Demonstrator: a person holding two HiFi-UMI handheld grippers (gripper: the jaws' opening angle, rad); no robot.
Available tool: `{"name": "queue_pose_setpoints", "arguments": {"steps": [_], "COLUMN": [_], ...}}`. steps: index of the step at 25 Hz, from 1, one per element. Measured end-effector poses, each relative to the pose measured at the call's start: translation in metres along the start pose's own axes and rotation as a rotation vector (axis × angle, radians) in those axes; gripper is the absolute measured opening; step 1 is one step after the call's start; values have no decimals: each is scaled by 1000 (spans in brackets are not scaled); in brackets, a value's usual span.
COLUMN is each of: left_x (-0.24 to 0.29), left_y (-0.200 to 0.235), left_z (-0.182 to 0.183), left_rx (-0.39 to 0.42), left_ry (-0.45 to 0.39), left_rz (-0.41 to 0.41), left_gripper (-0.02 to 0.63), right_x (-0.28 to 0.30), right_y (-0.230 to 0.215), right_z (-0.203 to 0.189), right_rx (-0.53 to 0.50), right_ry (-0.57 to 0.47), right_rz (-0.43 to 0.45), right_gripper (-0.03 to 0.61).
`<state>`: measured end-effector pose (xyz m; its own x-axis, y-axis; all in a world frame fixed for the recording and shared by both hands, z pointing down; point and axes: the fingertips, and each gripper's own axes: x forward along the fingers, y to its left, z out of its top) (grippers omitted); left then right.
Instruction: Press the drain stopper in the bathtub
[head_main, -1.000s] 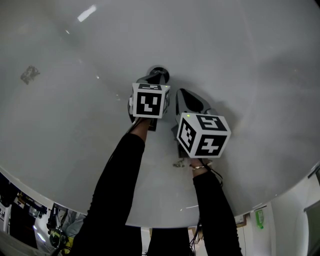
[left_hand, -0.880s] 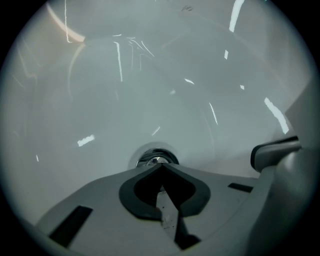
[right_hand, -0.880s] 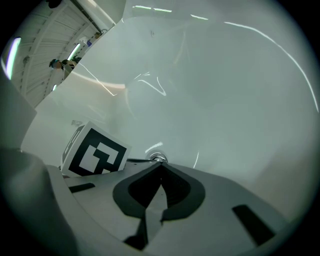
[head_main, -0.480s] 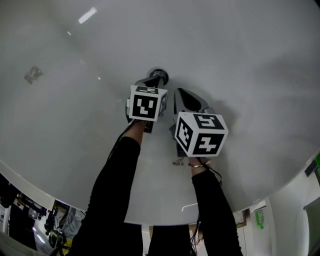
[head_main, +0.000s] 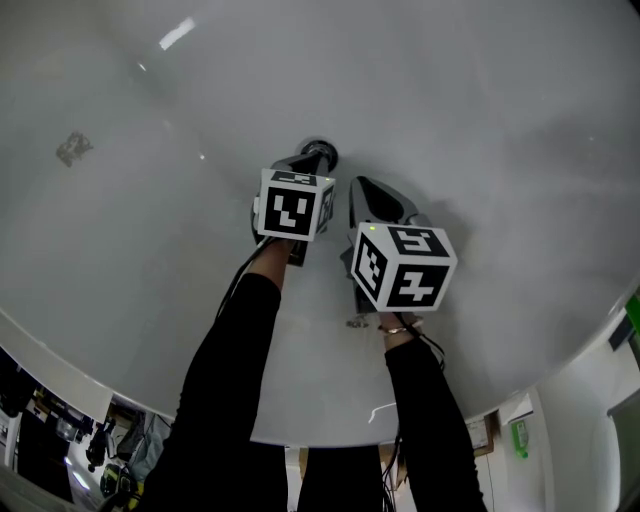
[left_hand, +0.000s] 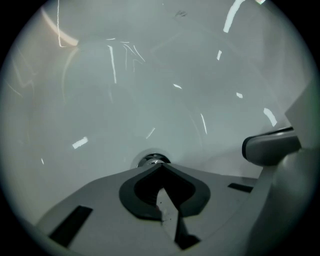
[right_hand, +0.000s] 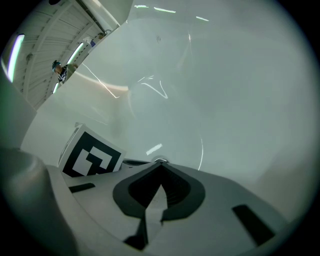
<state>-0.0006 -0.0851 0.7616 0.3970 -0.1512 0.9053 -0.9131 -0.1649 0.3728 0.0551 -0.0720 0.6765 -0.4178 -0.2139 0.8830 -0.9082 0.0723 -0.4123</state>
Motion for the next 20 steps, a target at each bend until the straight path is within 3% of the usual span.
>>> {"name": "queue_pose_setpoints", "arguments": {"steps": [20], "left_x": [-72], "left_y": [-13], "left_z": [22], "left_rx": [45], "left_ry": [-60], "left_rz": [-13], "left_gripper": [8], "right_x": [-36], "right_y": [34], "right_z": [20], "right_rx": [-49], "right_ry": [-41], "right_rz": [9], "right_gripper": [2]}}
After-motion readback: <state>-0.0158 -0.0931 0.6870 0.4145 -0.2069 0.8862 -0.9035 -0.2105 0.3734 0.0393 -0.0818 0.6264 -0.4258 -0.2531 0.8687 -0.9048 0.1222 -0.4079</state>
